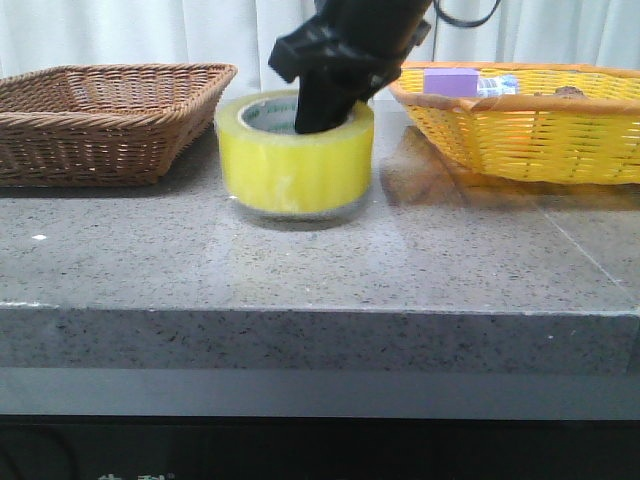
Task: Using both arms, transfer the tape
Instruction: 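Lift the tape roll out and lower it onto the table center, then open the right gripper and raise it away from the tape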
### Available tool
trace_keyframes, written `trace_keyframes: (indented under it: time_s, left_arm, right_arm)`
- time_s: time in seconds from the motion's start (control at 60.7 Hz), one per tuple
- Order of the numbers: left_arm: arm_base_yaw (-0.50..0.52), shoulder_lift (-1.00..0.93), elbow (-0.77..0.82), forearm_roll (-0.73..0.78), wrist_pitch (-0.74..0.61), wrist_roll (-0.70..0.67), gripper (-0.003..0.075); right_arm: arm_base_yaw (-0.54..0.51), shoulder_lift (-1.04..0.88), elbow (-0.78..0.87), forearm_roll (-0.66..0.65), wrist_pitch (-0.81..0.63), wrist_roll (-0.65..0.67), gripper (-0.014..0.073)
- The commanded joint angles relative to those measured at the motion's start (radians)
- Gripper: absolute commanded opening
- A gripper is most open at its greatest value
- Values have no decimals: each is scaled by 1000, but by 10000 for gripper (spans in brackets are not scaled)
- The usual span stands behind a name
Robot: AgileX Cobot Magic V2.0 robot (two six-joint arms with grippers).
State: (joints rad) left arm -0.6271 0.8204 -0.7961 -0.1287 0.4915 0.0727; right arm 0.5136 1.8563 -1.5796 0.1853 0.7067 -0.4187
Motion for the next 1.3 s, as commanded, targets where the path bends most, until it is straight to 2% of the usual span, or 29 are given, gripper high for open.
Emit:
trace_keyframes:
  time_s: [0.0,0.28,0.363,0.495,0.577,0.808,1.022,1.121,1.286]
  left_arm:
    - [-6,-4,-36,-7,-78,-2,566]
    - [-6,-4,-36,-7,-78,-2,566]
    - [-6,-4,-36,-7,-78,-2,566]
    - [-6,-4,-36,-7,-78,-2,566]
    - [-6,-4,-36,-7,-78,-2,566]
    - [-6,-4,-36,-13,-78,-2,566]
    - [-6,-4,-36,-13,-78,-2,566]
    - [-6,-4,-36,-11,-78,-2,566]
    - [-6,-4,-36,-11,-78,-2,565]
  right_arm:
    - [-1,-37,-28,22,-72,-9,158]
    - [-1,-16,-28,22,-74,-9,174]
    - [-1,-16,-28,22,-72,-9,247]
    - [-1,-16,-35,22,-73,-8,432]
    - [-1,-16,-57,22,-50,-5,477]
    - [-2,-68,-190,22,119,21,474]
    - [-2,-222,-222,14,192,166,461]
    - [-2,-317,-182,26,196,184,435]
    - [-2,-505,2,53,144,184,410]
